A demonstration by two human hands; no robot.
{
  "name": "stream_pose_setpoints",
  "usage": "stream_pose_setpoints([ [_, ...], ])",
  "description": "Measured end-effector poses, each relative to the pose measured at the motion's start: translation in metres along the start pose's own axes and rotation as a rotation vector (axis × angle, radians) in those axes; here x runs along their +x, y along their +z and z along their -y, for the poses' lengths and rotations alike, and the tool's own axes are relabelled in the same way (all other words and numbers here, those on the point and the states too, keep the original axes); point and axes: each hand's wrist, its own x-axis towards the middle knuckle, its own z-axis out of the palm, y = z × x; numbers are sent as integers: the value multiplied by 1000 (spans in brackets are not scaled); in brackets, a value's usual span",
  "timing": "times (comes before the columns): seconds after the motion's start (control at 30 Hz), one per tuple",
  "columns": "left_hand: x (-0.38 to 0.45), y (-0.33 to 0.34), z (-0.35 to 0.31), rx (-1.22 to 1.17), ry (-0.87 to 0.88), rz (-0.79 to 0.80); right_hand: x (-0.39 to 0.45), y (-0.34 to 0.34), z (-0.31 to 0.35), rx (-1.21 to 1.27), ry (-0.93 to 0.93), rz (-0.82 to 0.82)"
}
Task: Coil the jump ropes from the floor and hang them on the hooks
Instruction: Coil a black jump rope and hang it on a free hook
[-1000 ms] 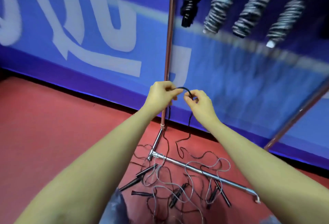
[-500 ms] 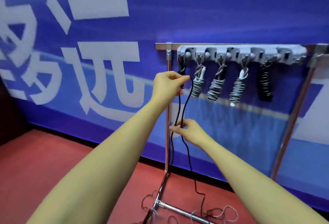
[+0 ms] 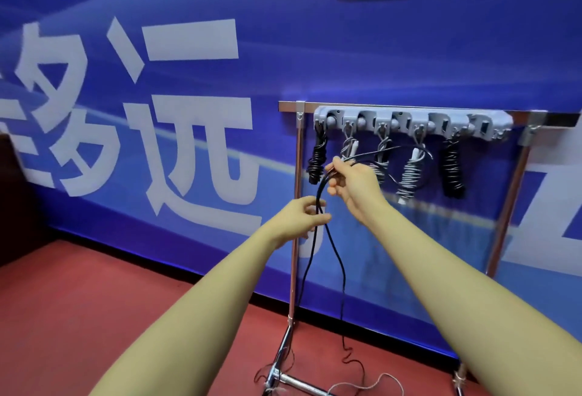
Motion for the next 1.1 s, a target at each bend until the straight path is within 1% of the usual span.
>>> stream_pose_setpoints([
  [0.03, 0, 1, -2, -31, 44, -36, 1, 1, 6, 61, 3, -19],
  [0.1, 5, -2, -10, -17, 93, -157, 6, -2, 13, 181, 14, -51],
  [0.17, 8, -7, -22, -2, 118, -270, 7, -12, 11, 201, 29, -42],
  [0.23, 12, -14, -35, -17, 141, -361, 1, -24, -2, 16, 73, 19],
  [0.33, 19, -23, -55, 32, 202, -420, -19, -31, -31, -500, 104, 275],
  [0.37, 21, -24, -62, 62, 217, -430, -25, -30, -39, -582, 104, 338],
  [0.4, 23, -25, -68, 76, 226, -446, -29, -27, -44, -580, 116, 358],
  [0.47, 27, -26, -75, 26, 223, -482, -33, -21, -46, -504, 121, 355],
  [0.53, 32, -28, -77, -71, 192, -503, -34, -14, -44, -572, 111, 367],
  [0.6, 34, -29, -78, -176, 165, -486, -33, -9, -43, -720, 82, 346],
  [0.67, 33, -30, -78, -237, 139, -452, -30, -6, -40, -754, 41, 280],
  [0.77, 29, -31, -65, -259, 70, -439, -20, -4, -32, -563, 10, 167],
  [0.83, 26, -29, -43, -158, 51, -431, -10, -5, -21, -444, -27, 83],
  [0.87, 22, -26, -32, -76, 40, -377, -5, -5, -15, -388, -42, 58],
  [0.93, 12, -18, -14, 56, 8, -148, 4, -4, -5, -262, -46, 37],
  [0.97, 8, -13, -10, 90, 0, -33, 7, -4, 0, -194, -35, 32],
  [1.0, 5, -9, -7, 92, 12, 43, 8, -4, 4, -125, -20, 27],
  [1.03, 3, -5, -6, 72, 43, 66, 8, -4, 8, -65, -4, 23],
  [1.1, 4, 1, -6, 33, 106, 10, 7, -7, 11, 27, 16, 17],
])
